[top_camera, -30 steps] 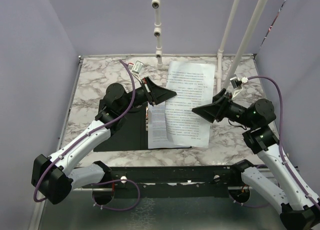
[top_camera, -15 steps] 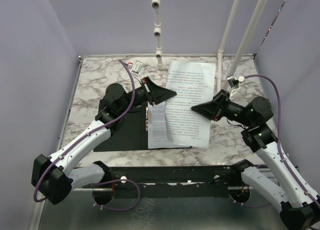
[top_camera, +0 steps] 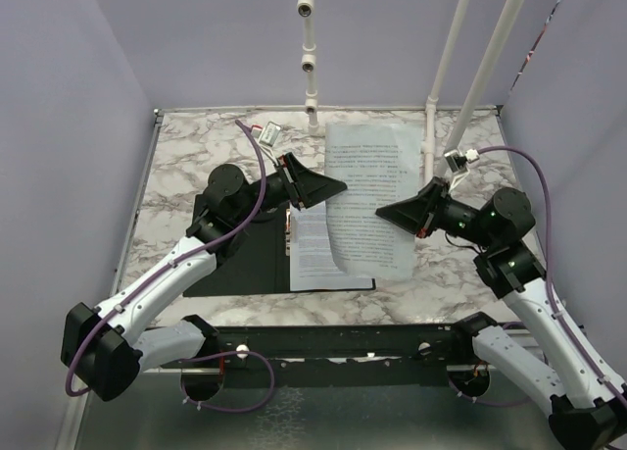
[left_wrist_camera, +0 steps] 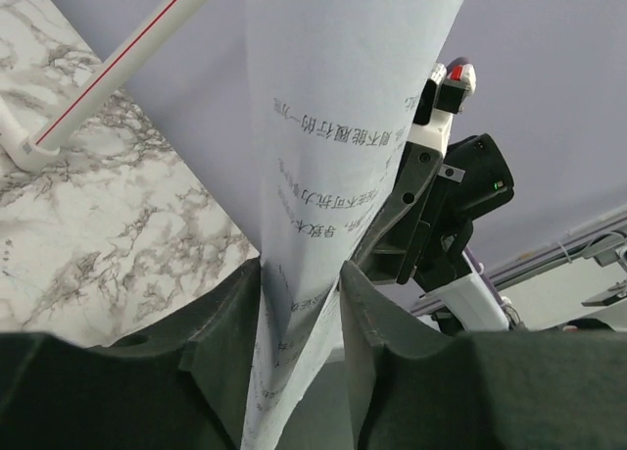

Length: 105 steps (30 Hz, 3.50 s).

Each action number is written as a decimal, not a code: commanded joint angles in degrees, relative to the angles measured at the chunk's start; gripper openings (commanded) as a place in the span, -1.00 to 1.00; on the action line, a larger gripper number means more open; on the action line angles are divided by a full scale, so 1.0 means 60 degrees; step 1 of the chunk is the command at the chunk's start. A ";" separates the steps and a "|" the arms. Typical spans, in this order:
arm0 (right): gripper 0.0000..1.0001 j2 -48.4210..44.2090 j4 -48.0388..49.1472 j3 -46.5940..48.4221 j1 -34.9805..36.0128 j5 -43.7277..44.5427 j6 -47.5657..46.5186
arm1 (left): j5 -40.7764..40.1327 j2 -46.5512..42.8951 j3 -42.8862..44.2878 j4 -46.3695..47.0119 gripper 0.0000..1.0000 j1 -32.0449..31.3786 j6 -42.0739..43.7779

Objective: Put the files into the folder

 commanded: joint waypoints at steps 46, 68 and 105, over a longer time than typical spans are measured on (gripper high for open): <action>-0.99 -0.1030 0.2609 0.0302 -0.0008 -0.2058 0.2262 | 0.1804 -0.1543 -0.1576 0.4069 0.98 0.0051 -0.1674; -0.99 -0.1108 -0.0183 0.0885 -0.0008 -0.1022 0.0481 | 0.1780 -0.1295 -0.1860 0.4546 -0.55 0.0040 -0.2162; -0.99 -0.0321 -0.1853 0.1465 -0.0008 -0.0573 -0.0857 | -0.0390 -0.0887 -0.0514 -0.1399 -0.61 0.0054 0.1198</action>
